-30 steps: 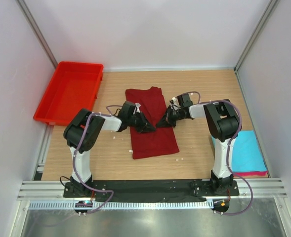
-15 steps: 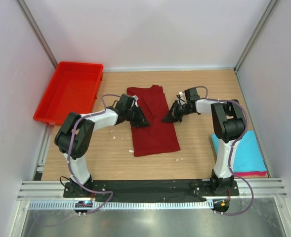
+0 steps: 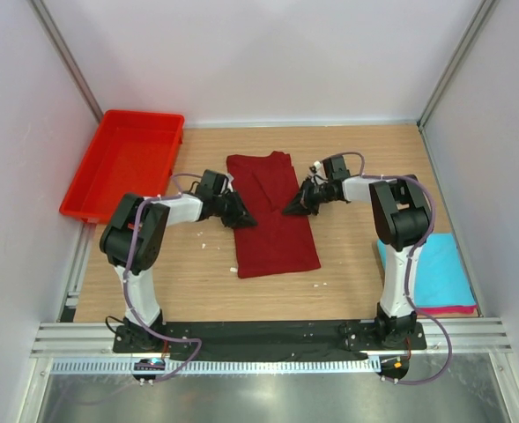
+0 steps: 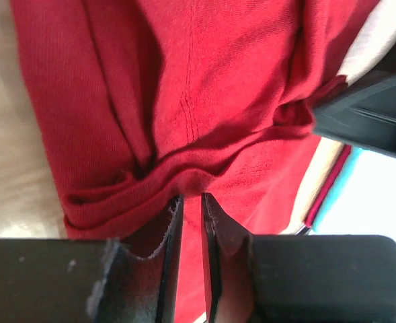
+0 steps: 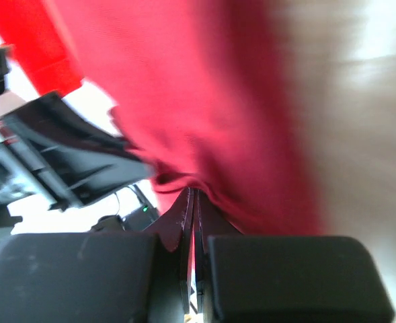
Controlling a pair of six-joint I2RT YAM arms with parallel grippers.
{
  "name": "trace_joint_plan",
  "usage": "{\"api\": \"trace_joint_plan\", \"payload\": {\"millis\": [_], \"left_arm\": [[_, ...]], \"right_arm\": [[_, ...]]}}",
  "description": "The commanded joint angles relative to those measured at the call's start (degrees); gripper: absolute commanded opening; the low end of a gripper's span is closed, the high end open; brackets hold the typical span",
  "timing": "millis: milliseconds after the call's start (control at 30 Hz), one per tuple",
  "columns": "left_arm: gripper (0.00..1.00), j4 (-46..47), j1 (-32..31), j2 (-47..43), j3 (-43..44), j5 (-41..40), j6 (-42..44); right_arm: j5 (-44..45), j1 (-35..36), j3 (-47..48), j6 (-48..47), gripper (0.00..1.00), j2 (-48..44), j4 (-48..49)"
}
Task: Fold and stack the t-shirts
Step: Fold the tshirt
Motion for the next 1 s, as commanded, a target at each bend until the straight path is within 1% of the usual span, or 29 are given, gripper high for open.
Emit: {"api": "trace_joint_plan", "payload": {"millis": [0, 100, 200, 267, 333, 367, 500, 567, 667, 733, 967], "left_arm": [[0.19, 2.92, 1.58, 2.7, -1.1, -2.77, 2.2], [0.18, 2.48, 1.66, 2.88, -1.18, -3.82, 3.26], [0.18, 1.08, 1.67, 1.12, -1.8, -4.35, 4.14], [0.19, 0.02, 1.58, -2.11, -2.59, -4.18, 4.4], [0.23, -1.21, 1.4, -4.85, -2.86, -4.0, 4.58], [0.24, -2.78, 1.49, -7.29, -2.69, -3.56, 4.66], [0.31, -8.75, 1.31, -11.79, -0.41, -4.43, 7.12], [0.32, -10.35, 1.22, -12.5, 0.39, -5.58, 8.7], [0.33, -10.18, 1.23, -10.58, 1.53, -4.71, 8.45], [0.31, -8.78, 1.23, -7.25, 2.06, -4.35, 8.27], [0.29, -7.63, 1.93, 1.19, 3.82, -6.98, 8.7]], "right_arm": [[2.44, -2.22, 1.15, -3.29, 0.05, 2.59, -0.03], [3.14, -4.15, 0.19, -5.75, 0.05, 3.04, -0.73], [3.85, -5.38, 1.06, -9.09, 0.06, 2.69, -5.21], [4.28, -5.39, 2.29, -12.52, 0.06, 1.2, -9.15], [4.63, -5.39, 2.73, -13.75, 0.07, -0.47, -11.79], [4.64, -5.39, 3.08, -13.67, 0.08, -1.35, -12.33], [6.3, -5.21, 4.23, -14.02, 0.17, -6.44, -15.32], [7.44, -4.77, 4.75, -13.68, 0.19, -7.42, -15.85], [7.54, -3.54, 5.46, -13.5, 0.21, -6.64, -15.85], [7.36, -3.28, 5.72, -13.5, 0.22, -5.23, -15.77], [9.11, -5.12, 4.66, -14.37, 0.22, 1.18, -12.52]]}}
